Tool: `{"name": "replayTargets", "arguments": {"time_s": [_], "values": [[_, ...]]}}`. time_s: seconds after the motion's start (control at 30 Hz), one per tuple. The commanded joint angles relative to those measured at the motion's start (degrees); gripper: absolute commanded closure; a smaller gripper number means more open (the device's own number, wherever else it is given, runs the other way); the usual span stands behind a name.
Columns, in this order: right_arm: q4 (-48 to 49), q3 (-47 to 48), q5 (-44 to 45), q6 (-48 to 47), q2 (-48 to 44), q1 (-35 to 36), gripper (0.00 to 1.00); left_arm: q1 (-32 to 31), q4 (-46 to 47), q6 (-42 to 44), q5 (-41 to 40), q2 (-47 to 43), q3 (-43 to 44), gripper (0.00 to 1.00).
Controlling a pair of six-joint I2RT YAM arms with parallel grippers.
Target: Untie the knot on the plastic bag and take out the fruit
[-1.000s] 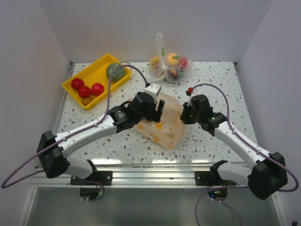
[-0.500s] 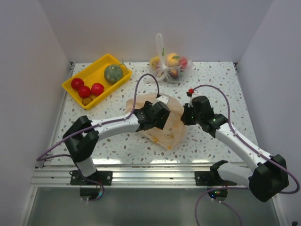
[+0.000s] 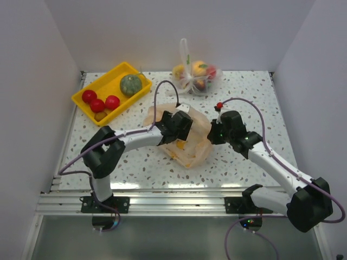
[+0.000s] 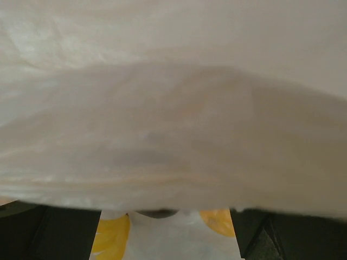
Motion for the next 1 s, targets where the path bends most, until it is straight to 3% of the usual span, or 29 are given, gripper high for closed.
{"name": "replayTargets", "arguments": {"time_s": [0.0, 0.23, 0.53, 0.67, 0.97], "values": [[2.5, -1.1, -1.2, 0.7, -0.5, 0.0, 1.00, 1.1, 3.7, 0.9, 0.9, 2.8, 0.7, 0.10], [3.1, -1.6, -1.4, 1.0, -0.2, 0.0, 1.00, 1.7, 4.0, 0.5, 0.9, 5.3, 1.0, 0.26], [3.0, -1.6, -0.6, 1.2, -0.4, 0.0, 1.00, 1.5, 3.0, -1.0, 3.5, -1.1, -2.4, 0.59], [2.3, -1.6, 0.9, 1.4, -0.9, 0.0, 1.00, 0.7, 1.7, -0.8, 6.5, -8.7, -3.6, 0.61], [2.2, -1.8, 2.8, 2.1, -1.2, 0.0, 1.00, 0.6, -3.3, 0.0, 26.3, -25.5, -3.8, 0.62]]}}
